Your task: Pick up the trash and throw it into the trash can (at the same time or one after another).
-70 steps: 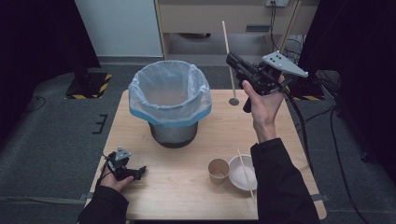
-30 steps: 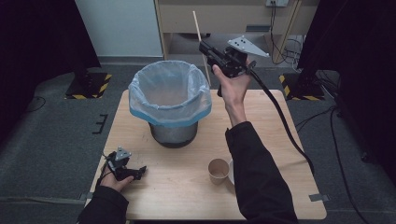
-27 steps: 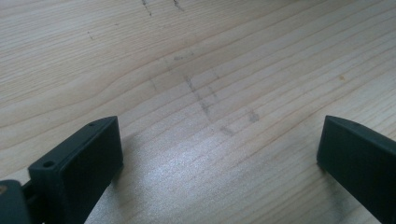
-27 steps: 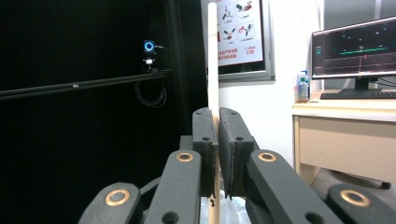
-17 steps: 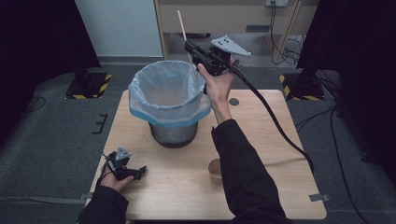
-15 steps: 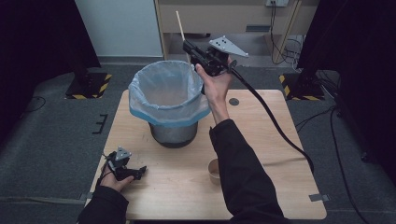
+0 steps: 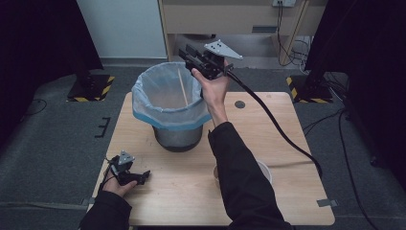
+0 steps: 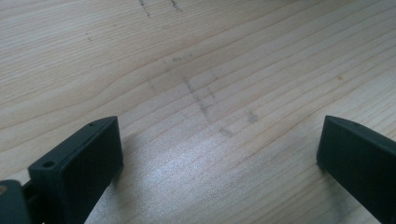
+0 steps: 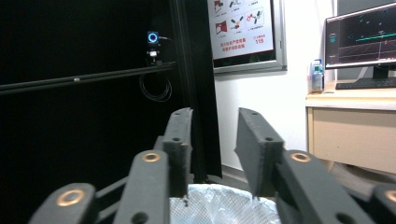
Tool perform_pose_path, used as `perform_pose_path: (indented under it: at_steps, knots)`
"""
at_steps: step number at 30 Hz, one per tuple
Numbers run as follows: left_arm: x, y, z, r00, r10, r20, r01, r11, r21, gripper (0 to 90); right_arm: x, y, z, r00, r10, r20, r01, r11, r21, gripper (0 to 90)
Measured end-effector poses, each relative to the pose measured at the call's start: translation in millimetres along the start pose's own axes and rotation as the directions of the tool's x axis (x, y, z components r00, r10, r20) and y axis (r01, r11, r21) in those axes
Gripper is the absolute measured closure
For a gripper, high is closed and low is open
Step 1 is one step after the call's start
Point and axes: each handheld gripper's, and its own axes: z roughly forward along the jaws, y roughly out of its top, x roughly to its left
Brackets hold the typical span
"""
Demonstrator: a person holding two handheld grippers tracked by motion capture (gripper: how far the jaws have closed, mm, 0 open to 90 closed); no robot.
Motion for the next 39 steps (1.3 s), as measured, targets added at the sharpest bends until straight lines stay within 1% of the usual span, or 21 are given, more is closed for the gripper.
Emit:
perform_pose_path:
  at_steps: [3,6,8,11,15,16,17,18,20,21,22,23,26,27,28,32,33,34,35,38,39]
  knots:
    - [0.0,0.0,0.0,1.0000,0.000,0.000,0.000,1.0000,0.000,0.0,0.9,10.4,-12.4,0.9998,-0.014,0.012,0.014,1.000,-0.005,55.8]
    - [0.0,0.0,0.1,1.0000,0.001,-0.001,-0.001,1.0000,0.000,0.0,1.6,17.5,-21.7,0.9996,-0.019,0.023,0.019,1.000,-0.001,52.5]
    - [0.0,0.0,0.0,1.0000,0.000,0.000,0.000,1.0000,0.000,0.0,-2.3,26.9,-40.5,0.9988,0.050,0.005,-0.050,0.999,0.005,48.0]
    - [-0.1,0.0,0.1,1.0000,0.000,-0.001,0.000,1.0000,0.000,0.0,-10.9,35.9,-65.9,0.9991,0.028,0.030,-0.029,0.999,0.014,46.2]
    - [-0.2,0.0,0.1,1.0000,0.000,-0.002,0.000,1.0000,0.000,0.0,-24.4,40.5,-103.6,0.9971,0.054,0.053,-0.055,0.998,0.023,41.5]
    - [-0.2,0.0,0.1,1.0000,0.000,-0.002,0.000,1.0000,0.000,0.0,-24.4,40.5,-103.6,0.9971,0.054,0.053,-0.055,0.998,0.023,41.5]
    - [-0.2,0.0,0.1,1.0000,0.000,-0.002,0.000,1.0000,0.000,0.0,-27.6,40.1,-112.9,0.9963,0.057,0.064,-0.059,0.998,0.030,41.0]
    - [-0.5,0.0,0.2,1.0000,-0.003,-0.002,0.003,1.0000,-0.001,0.0,-34.8,37.9,-133.9,0.9949,0.039,0.093,-0.044,0.998,0.054,40.4]
    - [-0.5,0.1,0.2,1.0000,-0.002,-0.003,0.002,1.0000,0.000,0.0,-37.1,36.6,-140.8,0.9941,0.036,0.102,-0.042,0.998,0.056,40.4]
    - [-0.6,0.1,0.0,1.0000,-0.001,-0.004,0.001,1.0000,0.002,0.0,-42.4,32.1,-158.1,0.9925,0.040,0.116,-0.047,0.997,0.059,40.4]
    - [-0.6,0.1,0.0,1.0000,-0.001,-0.004,0.001,1.0000,0.002,0.0,-42.4,32.1,-158.1,0.9925,0.040,0.116,-0.047,0.997,0.059,40.4]
    - [-0.6,0.1,0.0,1.0000,-0.001,-0.005,0.001,1.0000,0.002,0.0,-46.5,26.3,-173.4,0.9912,0.041,0.126,-0.050,0.996,0.071,40.0]
    - [-0.8,0.1,0.1,1.0000,-0.003,-0.004,0.003,1.0000,0.002,0.0,-51.0,14.9,-192.2,0.9896,0.041,0.138,-0.053,0.995,0.088,38.2]
    - [-0.8,0.1,0.1,1.0000,-0.003,-0.004,0.003,1.0000,0.002,0.0,-51.0,14.9,-192.2,0.9896,0.041,0.138,-0.053,0.995,0.088,38.2]
    - [-0.8,0.1,0.1,1.0000,-0.003,-0.004,0.003,1.0000,0.002,0.0,-53.9,5.6,-202.4,0.9884,0.041,0.146,-0.055,0.994,0.091,37.3]
    - [-1.0,0.1,0.2,1.0000,-0.004,-0.006,0.004,1.0000,0.001,0.0,-58.2,-10.0,-215.1,0.9865,0.038,0.160,-0.057,0.991,0.118,35.5]
    - [-1.1,0.1,0.2,1.0000,-0.005,-0.007,0.005,1.0000,0.001,0.0,-60.7,-21.7,-223.2,0.9851,0.039,0.167,-0.063,0.989,0.137,34.1]
    - [-1.1,0.1,0.2,1.0000,-0.005,-0.007,0.005,1.0000,0.001,0.0,-60.7,-21.7,-223.2,0.9851,0.039,0.167,-0.063,0.989,0.137,34.1]
    - [-1.0,0.1,0.2,1.0000,-0.005,-0.007,0.005,1.0000,0.001,0.0,-63.0,-37.2,-232.8,0.9840,0.037,0.174,-0.066,0.985,0.159,34.0]
    - [-1.1,0.1,0.2,1.0000,-0.005,-0.007,0.005,1.0000,0.001,0.0,-64.4,-59.4,-243.7,0.9829,0.042,0.179,-0.077,0.978,0.196,36.3]
    - [-1.1,0.1,0.2,1.0000,-0.005,-0.007,0.005,1.0000,0.001,0.0,-64.4,-59.4,-243.7,0.9829,0.042,0.179,-0.077,0.978,0.196,36.3]
